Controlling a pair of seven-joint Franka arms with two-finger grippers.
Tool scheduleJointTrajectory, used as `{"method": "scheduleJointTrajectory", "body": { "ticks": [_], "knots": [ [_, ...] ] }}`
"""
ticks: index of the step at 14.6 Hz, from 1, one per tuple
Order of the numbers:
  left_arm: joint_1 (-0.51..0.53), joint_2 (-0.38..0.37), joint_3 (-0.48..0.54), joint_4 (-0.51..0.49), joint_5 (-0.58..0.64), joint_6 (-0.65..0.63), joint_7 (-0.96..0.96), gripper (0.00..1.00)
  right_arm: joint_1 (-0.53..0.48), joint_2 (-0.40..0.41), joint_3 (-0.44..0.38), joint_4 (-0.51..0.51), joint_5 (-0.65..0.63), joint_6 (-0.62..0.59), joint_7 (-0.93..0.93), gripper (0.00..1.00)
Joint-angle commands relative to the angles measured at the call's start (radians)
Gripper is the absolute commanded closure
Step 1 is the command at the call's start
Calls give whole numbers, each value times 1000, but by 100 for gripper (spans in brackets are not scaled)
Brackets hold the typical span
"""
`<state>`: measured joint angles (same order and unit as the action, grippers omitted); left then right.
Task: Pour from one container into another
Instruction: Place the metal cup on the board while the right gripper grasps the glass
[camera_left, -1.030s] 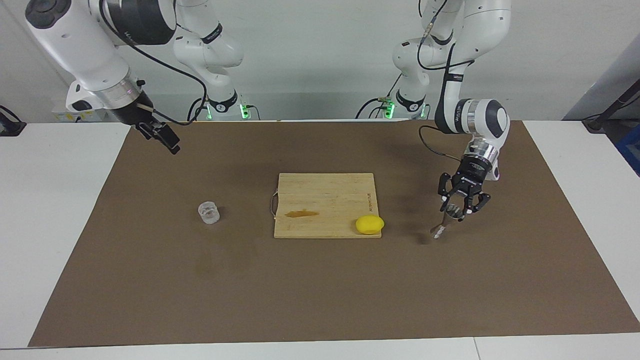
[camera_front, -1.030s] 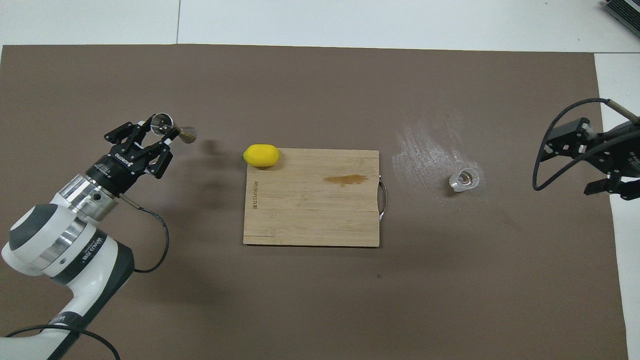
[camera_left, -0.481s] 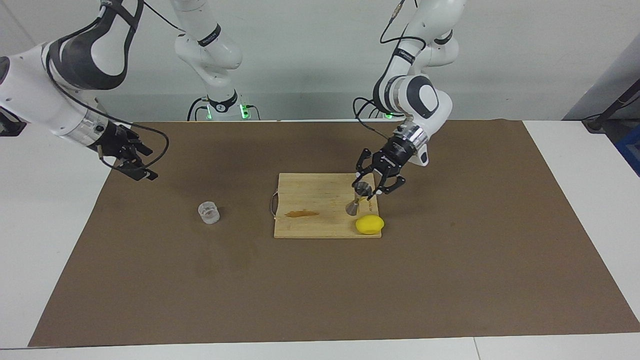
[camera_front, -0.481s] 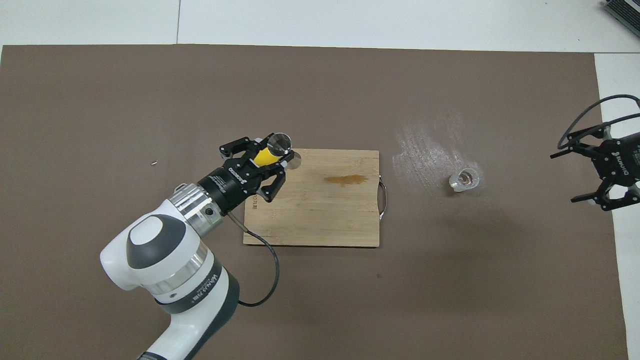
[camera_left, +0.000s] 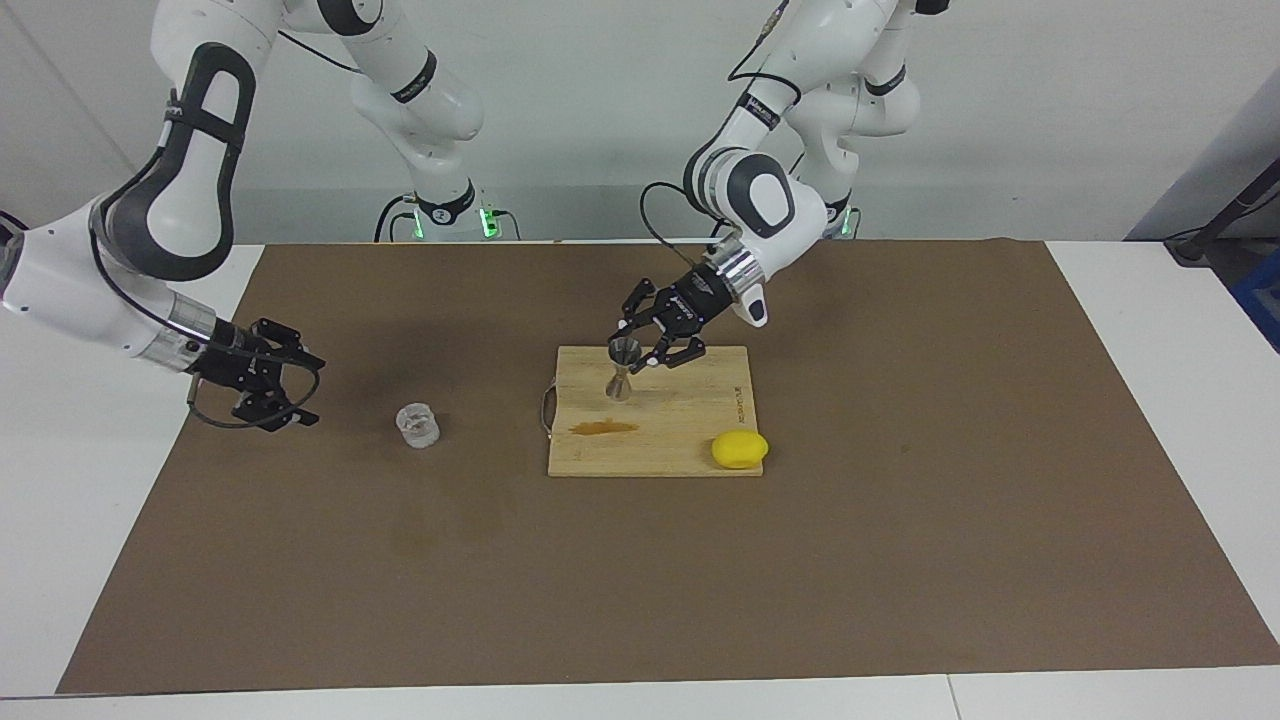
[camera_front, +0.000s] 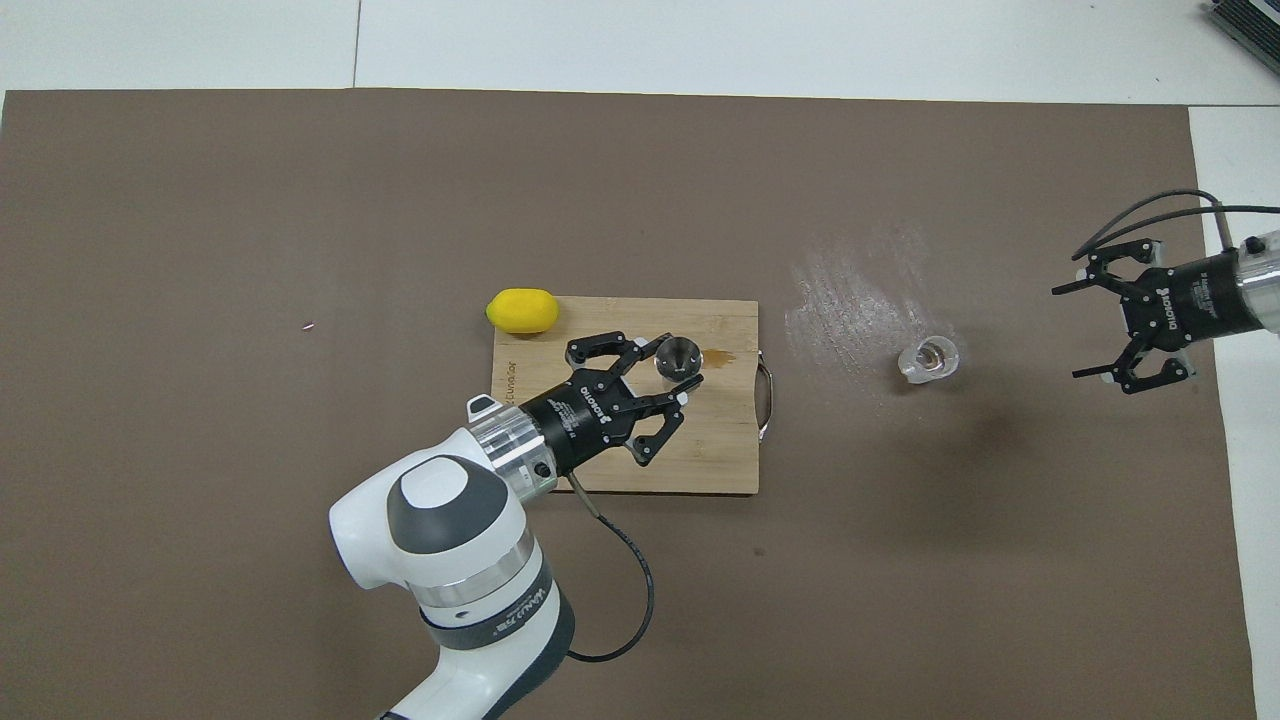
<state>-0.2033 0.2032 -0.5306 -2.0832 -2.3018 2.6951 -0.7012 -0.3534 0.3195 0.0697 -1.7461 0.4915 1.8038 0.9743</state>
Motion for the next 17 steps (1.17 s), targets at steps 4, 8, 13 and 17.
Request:
{"method": "scheduleJointTrajectory", "body": {
  "ticks": [4, 8, 13, 17],
  "knots": [
    [-38, 119, 33, 112, -18, 20, 91, 100, 24, 141, 5, 5, 105, 97, -62, 1],
    [-24, 134, 50, 114, -16, 17, 115, 100, 33, 148, 8, -50, 131, 103, -78, 1],
    [-33, 145, 54, 109, -15, 17, 154, 100, 54, 116, 10, -139, 157, 115, -140, 1],
    [-44, 145, 55, 103, -13, 26, 155, 100, 63, 105, 12, -167, 202, 115, -152, 6]
  ]
}}
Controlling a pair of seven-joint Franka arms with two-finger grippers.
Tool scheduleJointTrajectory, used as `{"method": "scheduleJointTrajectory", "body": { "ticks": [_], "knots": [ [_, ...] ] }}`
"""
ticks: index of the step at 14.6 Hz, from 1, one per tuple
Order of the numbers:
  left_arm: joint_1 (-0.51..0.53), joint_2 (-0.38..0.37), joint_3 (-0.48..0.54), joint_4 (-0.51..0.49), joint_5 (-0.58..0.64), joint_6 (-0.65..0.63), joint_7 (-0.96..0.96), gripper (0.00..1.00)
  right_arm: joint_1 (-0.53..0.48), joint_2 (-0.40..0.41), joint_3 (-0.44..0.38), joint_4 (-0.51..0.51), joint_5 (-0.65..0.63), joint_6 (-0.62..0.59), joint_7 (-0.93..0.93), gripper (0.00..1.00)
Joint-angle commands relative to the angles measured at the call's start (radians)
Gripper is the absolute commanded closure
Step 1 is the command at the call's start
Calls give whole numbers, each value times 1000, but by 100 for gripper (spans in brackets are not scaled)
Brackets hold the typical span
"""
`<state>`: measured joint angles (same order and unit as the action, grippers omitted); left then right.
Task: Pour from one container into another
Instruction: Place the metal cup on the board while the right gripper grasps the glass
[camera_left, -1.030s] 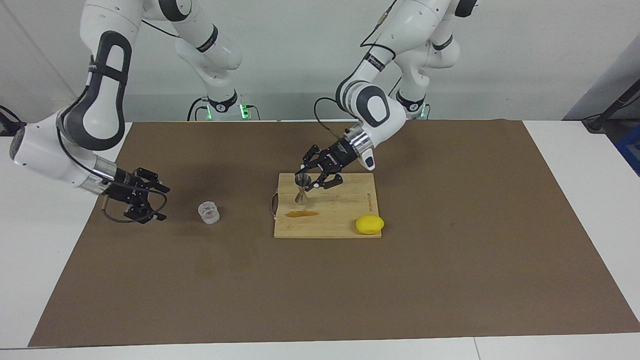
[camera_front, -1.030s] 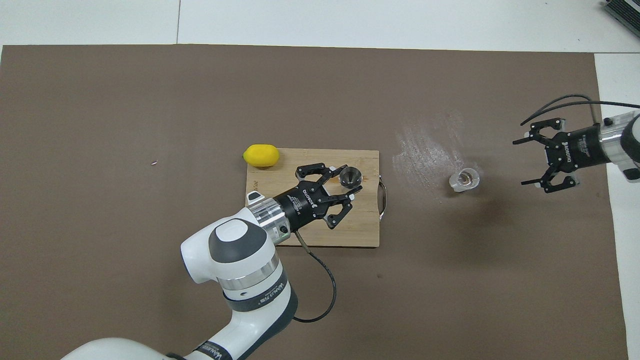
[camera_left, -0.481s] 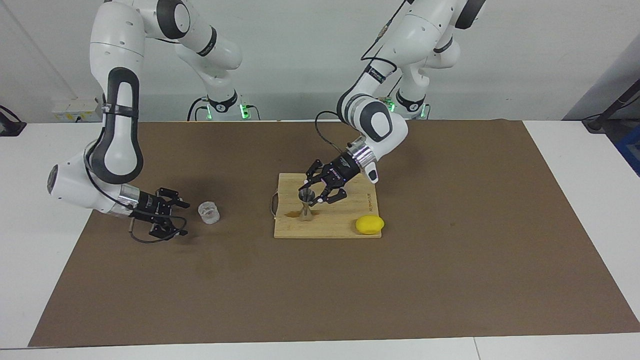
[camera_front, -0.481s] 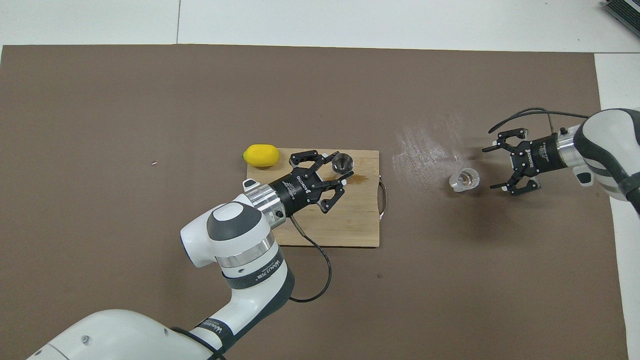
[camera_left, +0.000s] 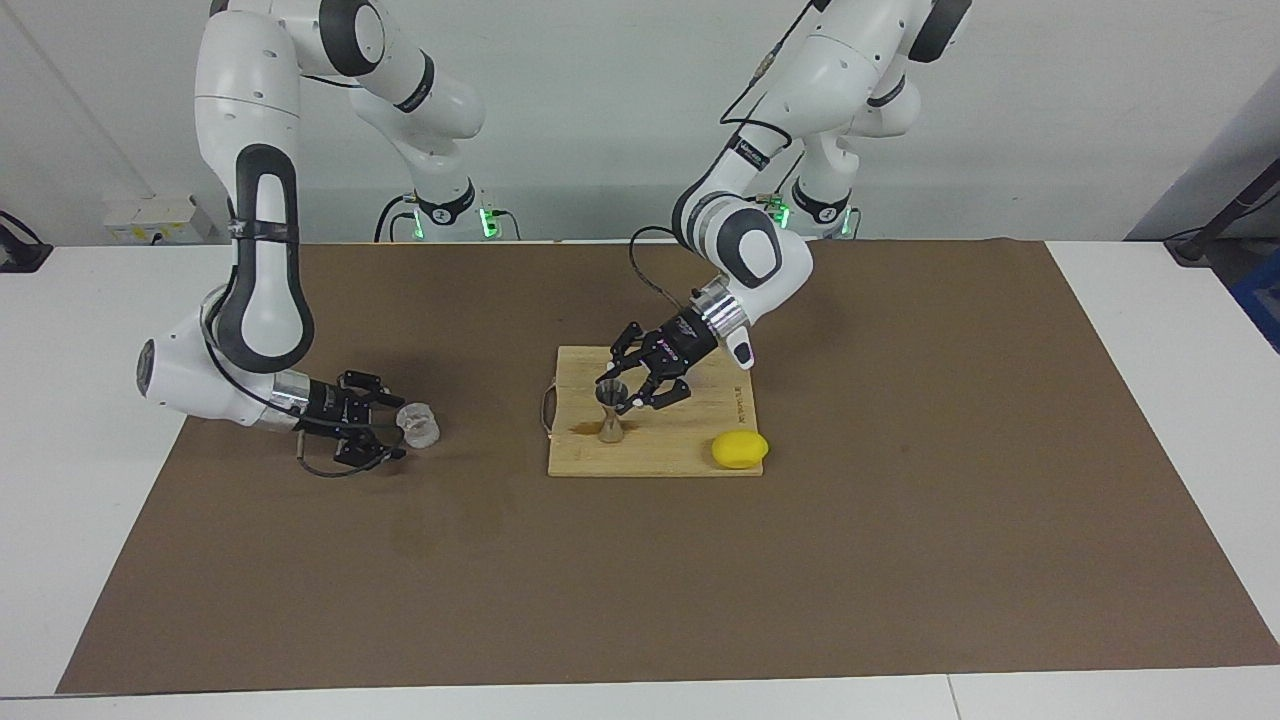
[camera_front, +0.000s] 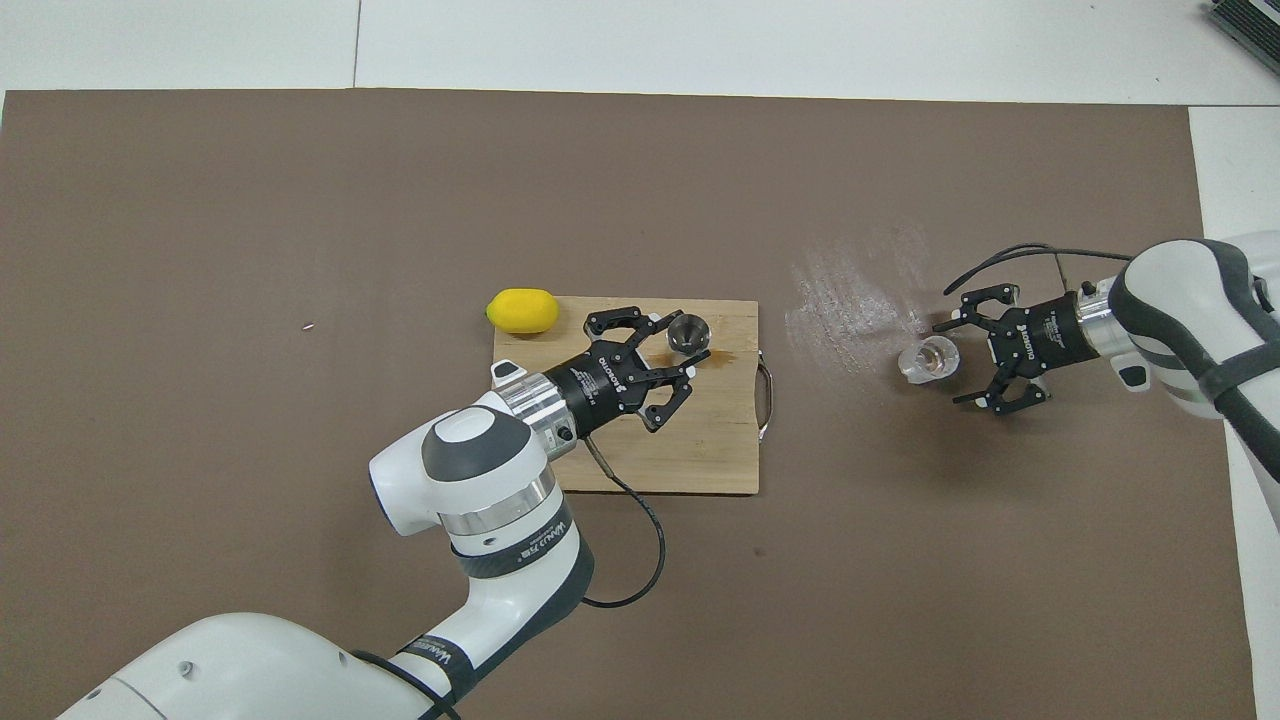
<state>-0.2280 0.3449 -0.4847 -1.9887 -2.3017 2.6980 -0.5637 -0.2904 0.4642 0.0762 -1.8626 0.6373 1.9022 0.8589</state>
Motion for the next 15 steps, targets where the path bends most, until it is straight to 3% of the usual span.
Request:
{"method": "scheduleJointTrajectory", "body": {
  "ticks": [1, 8, 11, 13, 14, 15],
  "knots": [
    [-19, 3, 9, 8, -13, 23, 16, 1, 14, -38, 4, -50, 67, 21, -37, 6],
    [-27, -1, 6, 10, -16, 23, 16, 0, 16, -39, 5, -53, 68, 26, -40, 12],
    [-25, -17, 2, 17, -15, 40, 18, 0, 16, -39, 5, -52, 68, 26, -54, 28],
    [-27, -56, -5, 18, -16, 95, 2, 0, 10, -39, 5, -52, 68, 26, -54, 44],
    [-25, -78, -12, 16, -15, 126, 1, 0, 5, -39, 5, -52, 68, 24, -57, 59],
    [-19, -98, -17, 16, -15, 147, 1, 0, 4, -39, 5, -49, 68, 21, -66, 80]
  ]
}}
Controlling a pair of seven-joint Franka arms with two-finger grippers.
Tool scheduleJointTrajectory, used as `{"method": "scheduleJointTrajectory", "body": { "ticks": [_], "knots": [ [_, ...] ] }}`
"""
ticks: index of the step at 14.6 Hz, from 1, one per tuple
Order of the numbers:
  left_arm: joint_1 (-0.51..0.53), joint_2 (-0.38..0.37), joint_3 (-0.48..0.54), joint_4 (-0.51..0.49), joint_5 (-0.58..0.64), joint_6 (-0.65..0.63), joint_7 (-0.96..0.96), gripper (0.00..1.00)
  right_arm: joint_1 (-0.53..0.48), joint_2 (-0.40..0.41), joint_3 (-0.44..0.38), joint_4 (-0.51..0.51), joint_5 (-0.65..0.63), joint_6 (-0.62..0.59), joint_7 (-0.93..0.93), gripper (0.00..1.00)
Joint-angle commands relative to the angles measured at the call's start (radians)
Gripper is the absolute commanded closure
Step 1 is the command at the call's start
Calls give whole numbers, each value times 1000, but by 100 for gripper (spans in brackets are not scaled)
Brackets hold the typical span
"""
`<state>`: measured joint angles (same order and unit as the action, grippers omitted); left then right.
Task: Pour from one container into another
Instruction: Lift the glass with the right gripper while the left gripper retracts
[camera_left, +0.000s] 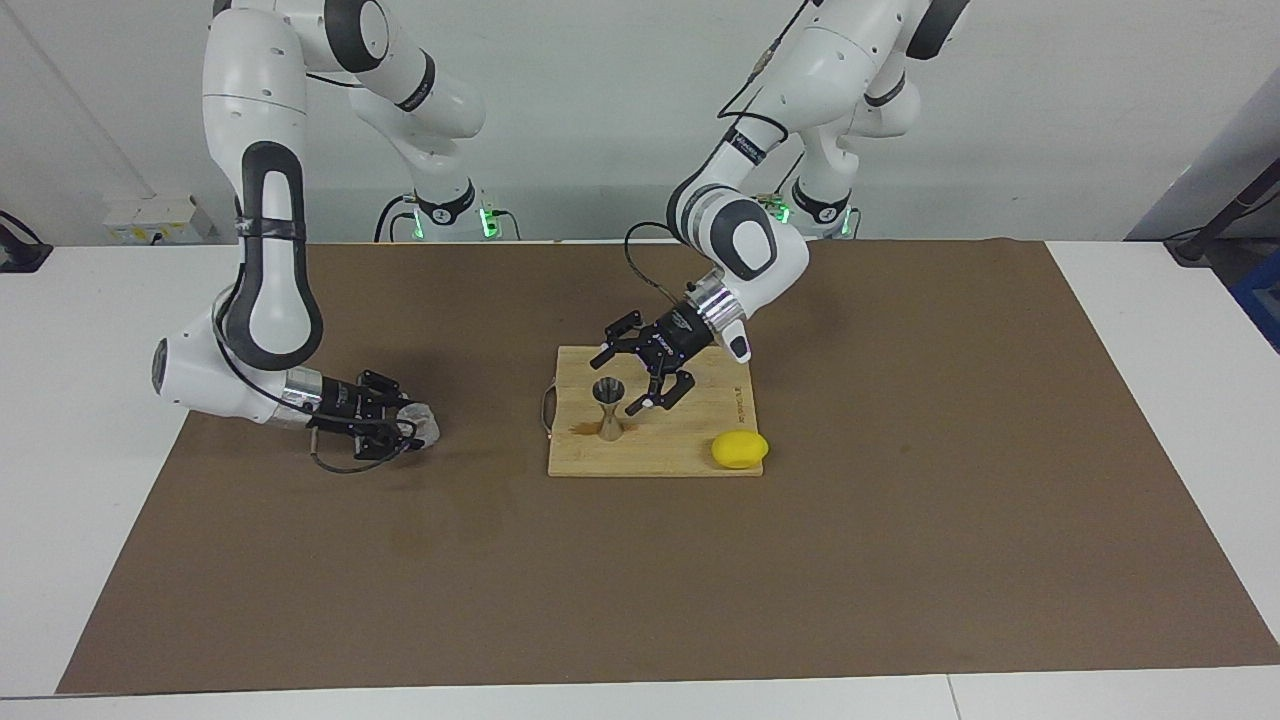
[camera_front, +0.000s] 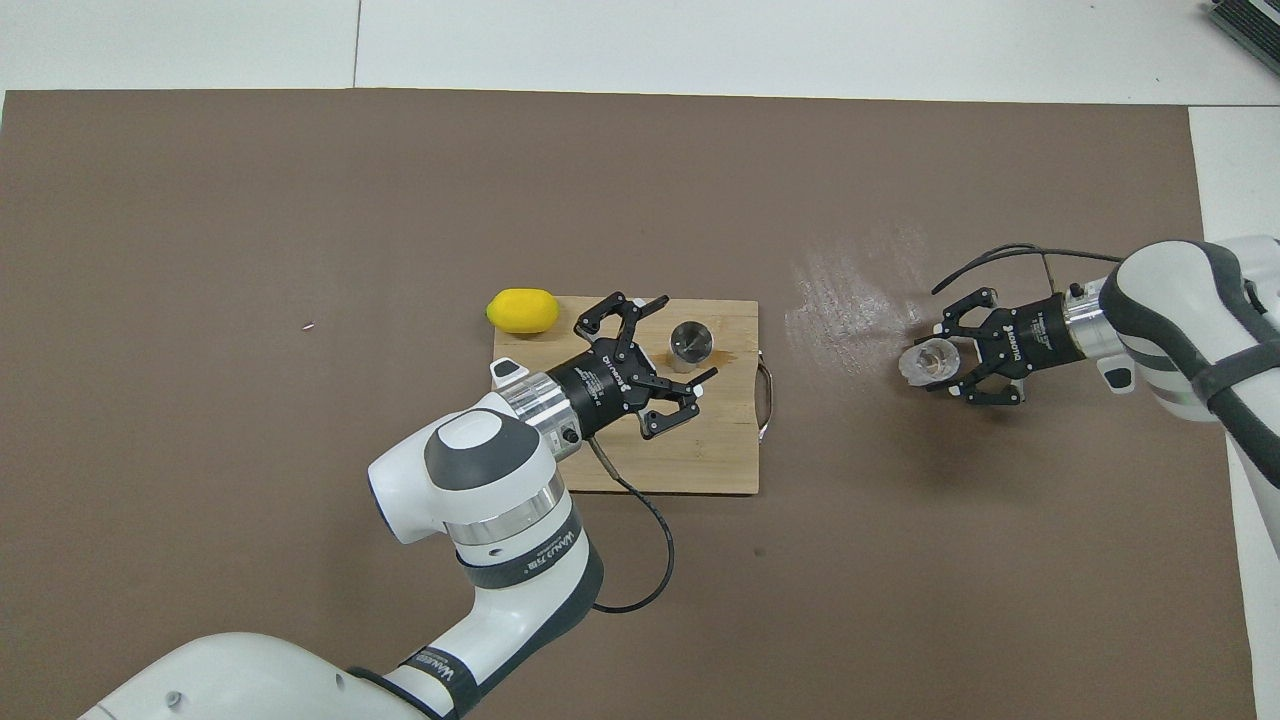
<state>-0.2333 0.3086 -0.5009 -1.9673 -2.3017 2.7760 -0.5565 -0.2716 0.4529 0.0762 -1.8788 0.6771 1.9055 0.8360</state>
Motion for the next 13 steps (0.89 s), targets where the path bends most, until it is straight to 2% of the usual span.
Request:
{"method": "scheduleJointTrajectory", "body": {
  "ticks": [1, 4, 8, 10, 13],
  "knots": [
    [-1, -78, -4, -5, -12, 82, -5, 0, -17, -29, 5, -30, 29, 14, -43, 100],
    [57, -126, 1, -10, 1, 112, -3, 0, -1, -59, 5, -25, 29, 10, 9, 100],
    [155, -129, -8, -1, 174, 106, -3, 0, 93, -132, 5, -20, 25, 21, 179, 100],
    [210, -132, -13, -2, 299, 42, -5, 0, 155, -166, 2, -16, 13, 26, 259, 100],
    [311, -170, -7, -13, 535, -122, -5, 0, 247, -181, -1, 15, -7, 66, 403, 100]
  ]
}}
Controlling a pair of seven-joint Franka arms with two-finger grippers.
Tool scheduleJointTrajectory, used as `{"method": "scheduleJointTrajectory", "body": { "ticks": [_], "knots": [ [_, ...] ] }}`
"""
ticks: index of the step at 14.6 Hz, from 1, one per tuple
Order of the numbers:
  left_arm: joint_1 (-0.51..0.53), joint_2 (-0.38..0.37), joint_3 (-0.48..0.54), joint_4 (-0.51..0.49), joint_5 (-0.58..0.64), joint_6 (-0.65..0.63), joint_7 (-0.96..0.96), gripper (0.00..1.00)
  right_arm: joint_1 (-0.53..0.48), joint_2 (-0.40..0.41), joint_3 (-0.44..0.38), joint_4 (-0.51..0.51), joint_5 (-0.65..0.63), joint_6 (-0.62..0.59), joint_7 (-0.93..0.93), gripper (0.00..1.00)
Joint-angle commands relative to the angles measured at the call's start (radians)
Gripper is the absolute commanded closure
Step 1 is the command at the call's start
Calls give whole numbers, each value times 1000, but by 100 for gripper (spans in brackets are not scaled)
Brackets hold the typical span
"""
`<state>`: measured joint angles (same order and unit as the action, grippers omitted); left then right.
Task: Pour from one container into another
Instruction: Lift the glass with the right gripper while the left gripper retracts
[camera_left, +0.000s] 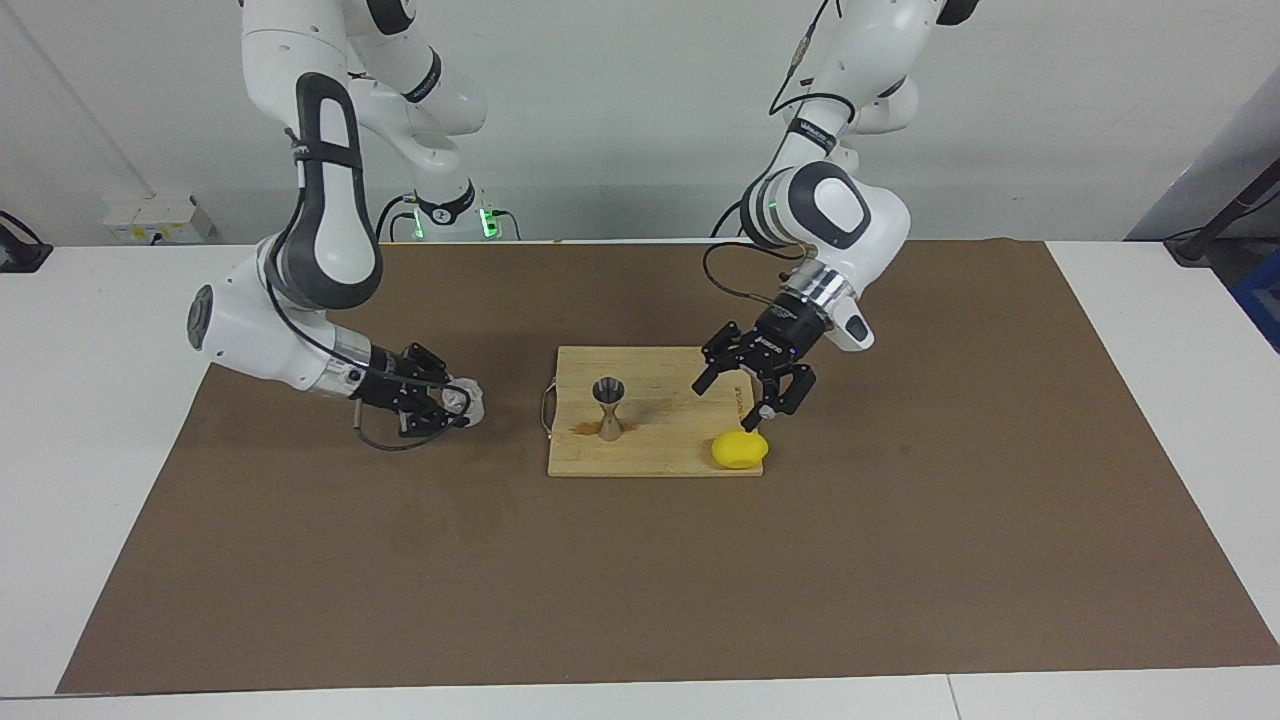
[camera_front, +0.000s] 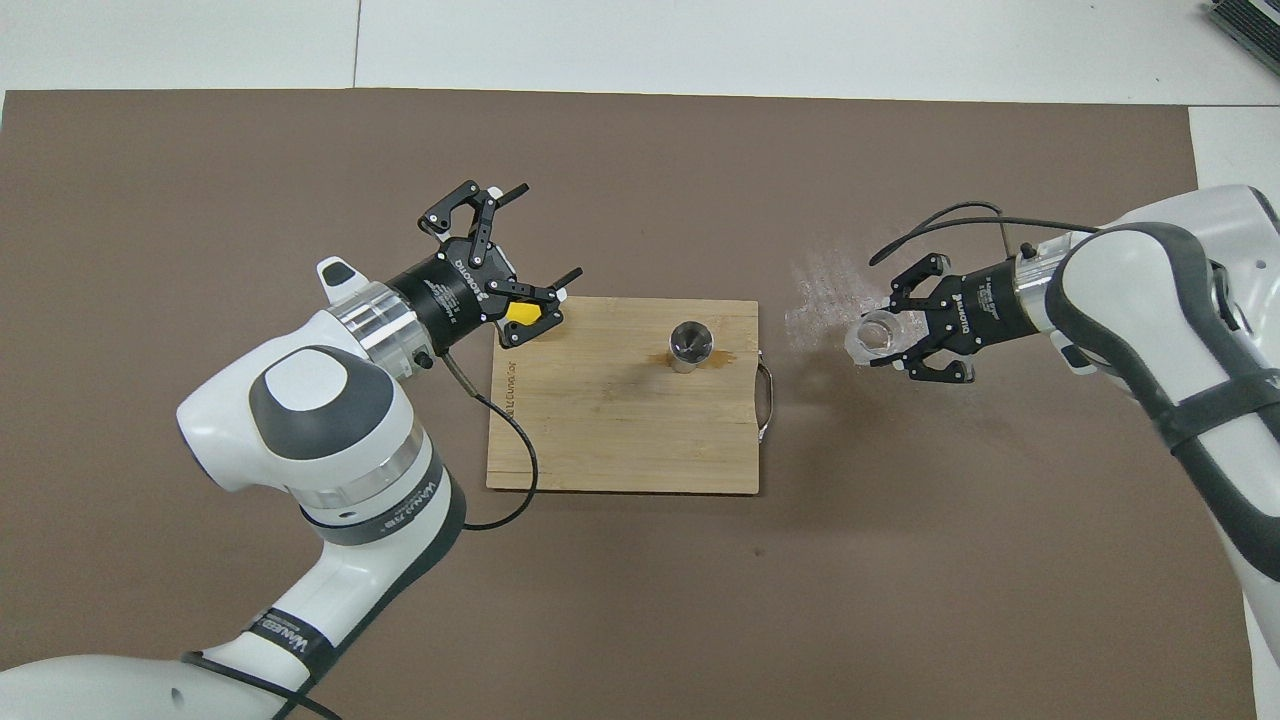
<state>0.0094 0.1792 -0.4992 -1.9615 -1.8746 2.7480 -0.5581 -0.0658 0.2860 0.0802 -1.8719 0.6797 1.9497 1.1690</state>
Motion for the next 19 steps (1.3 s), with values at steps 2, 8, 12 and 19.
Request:
{"method": "scheduleJointTrajectory", "body": {
  "ticks": [2, 8, 12, 19],
  "knots": [
    [138, -62, -4, -46, 289, -213, -3, 0, 86, -15, -5, 34, -57, 41, 154, 100],
    [277, -79, 1, -24, 867, -470, -5, 0, 191, -8, -3, 117, -193, 61, 348, 100],
    [310, -119, 1, 23, 1298, -518, -3, 0, 233, 10, 1, 186, -295, 49, 463, 100],
    [354, -216, 19, 30, 1763, -567, 23, 0, 291, 10, 0, 191, -328, 72, 506, 100]
  ]
}}
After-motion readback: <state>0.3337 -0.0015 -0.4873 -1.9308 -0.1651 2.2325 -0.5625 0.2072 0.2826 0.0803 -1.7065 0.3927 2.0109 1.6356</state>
